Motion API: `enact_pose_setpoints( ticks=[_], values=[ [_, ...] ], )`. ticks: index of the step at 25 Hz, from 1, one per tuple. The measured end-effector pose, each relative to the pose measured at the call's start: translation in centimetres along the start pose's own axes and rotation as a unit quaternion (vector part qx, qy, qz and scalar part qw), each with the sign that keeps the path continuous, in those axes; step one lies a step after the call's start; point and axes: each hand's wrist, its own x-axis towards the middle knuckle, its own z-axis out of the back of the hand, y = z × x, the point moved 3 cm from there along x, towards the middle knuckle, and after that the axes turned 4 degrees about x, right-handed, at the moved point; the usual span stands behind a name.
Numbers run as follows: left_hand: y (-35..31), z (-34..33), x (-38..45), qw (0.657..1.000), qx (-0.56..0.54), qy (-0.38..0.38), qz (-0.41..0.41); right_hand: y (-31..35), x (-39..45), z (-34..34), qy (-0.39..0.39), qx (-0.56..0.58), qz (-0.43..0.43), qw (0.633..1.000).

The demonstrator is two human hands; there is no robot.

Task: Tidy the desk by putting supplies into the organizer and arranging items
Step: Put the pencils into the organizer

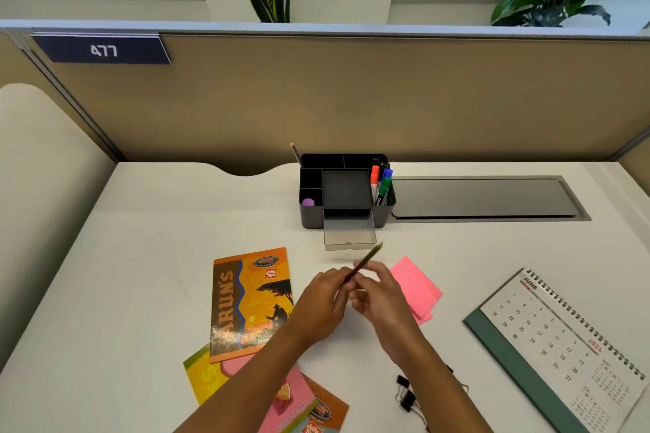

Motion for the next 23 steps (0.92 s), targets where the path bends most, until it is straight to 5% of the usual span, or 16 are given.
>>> enact_pose_setpoints(
  ticks=[3,7,9,14,17,23],
  values=[
    [-0.9,0.3,0.4,1.0,0.0,-0.018,0.016,1.3,0.0,-1.0,-0.015,-0.298,0.199,0.934],
    [-0.5,0.6,-0.2,0.989,0.085,-0.116,0.017,4.4,1.3,-2.8,0.011,-0.334,0.323,0.885],
    [1.4,0.9,-0.6,0.971,0.154,-0.162,0.084,7.2,2.7,-3.7,0.002,-0.349,0.399,0.848],
    [4.7,0.1,-1.7,0.957,0.226,-0.017,0.18,14.3,7.4,-7.4,0.003,-0.334,0.522,0.785],
    [5.6,-0.1,-1.4,0.951,0.23,0.027,0.207,16.4,11.0,-9.2,0.004,-0.357,0.542,0.761],
    [5.8,-0.1,-1.2,0.945,0.237,0.047,0.22,14.3,17.0,-11.1,0.047,-0.533,0.432,0.726]
  ],
)
